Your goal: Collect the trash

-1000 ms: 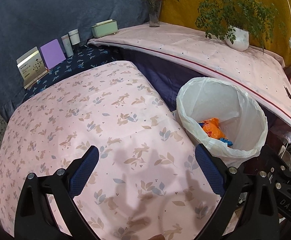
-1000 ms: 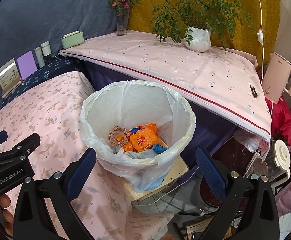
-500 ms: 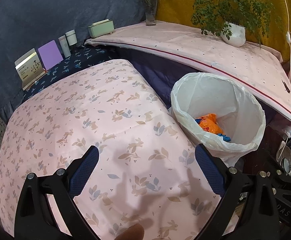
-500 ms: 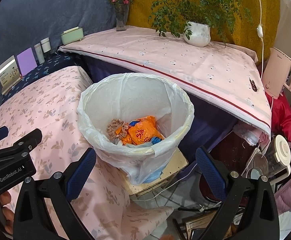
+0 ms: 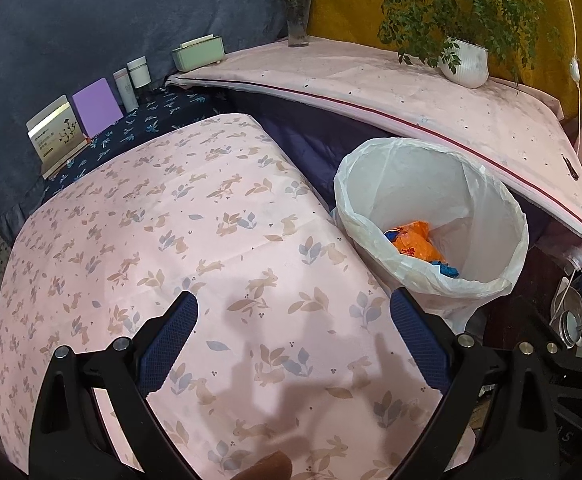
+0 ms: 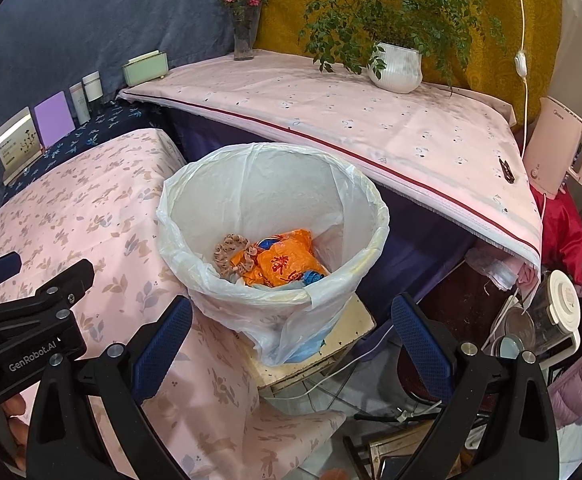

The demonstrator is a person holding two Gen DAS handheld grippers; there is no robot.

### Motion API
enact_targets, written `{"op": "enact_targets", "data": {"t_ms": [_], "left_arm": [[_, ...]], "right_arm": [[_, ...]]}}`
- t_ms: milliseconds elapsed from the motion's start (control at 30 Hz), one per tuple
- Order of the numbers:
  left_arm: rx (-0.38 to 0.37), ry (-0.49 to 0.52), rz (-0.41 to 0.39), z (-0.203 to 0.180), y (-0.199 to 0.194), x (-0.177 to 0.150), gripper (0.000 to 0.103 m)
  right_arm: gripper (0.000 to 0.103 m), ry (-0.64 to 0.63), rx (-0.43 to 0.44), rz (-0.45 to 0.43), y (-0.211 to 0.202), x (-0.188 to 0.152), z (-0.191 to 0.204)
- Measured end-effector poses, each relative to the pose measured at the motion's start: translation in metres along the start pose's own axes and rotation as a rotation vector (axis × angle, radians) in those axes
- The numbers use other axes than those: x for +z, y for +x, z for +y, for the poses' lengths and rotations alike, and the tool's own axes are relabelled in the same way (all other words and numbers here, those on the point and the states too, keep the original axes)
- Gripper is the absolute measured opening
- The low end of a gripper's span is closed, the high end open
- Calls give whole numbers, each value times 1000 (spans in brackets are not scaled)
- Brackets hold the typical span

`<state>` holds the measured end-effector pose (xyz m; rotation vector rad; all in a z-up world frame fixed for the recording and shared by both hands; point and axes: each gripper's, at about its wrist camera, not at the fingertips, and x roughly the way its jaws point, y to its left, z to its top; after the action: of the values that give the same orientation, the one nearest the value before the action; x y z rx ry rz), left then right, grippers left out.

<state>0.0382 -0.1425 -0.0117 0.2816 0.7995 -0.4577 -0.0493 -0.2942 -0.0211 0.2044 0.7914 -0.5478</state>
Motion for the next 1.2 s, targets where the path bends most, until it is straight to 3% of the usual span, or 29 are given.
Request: {"op": "enact_targets", "data": {"t_ms": [1200], "left_arm": [[19, -54, -7, 8, -2, -2, 92]], "right_arm": [[96, -3, -6, 4, -2, -4, -1]]}}
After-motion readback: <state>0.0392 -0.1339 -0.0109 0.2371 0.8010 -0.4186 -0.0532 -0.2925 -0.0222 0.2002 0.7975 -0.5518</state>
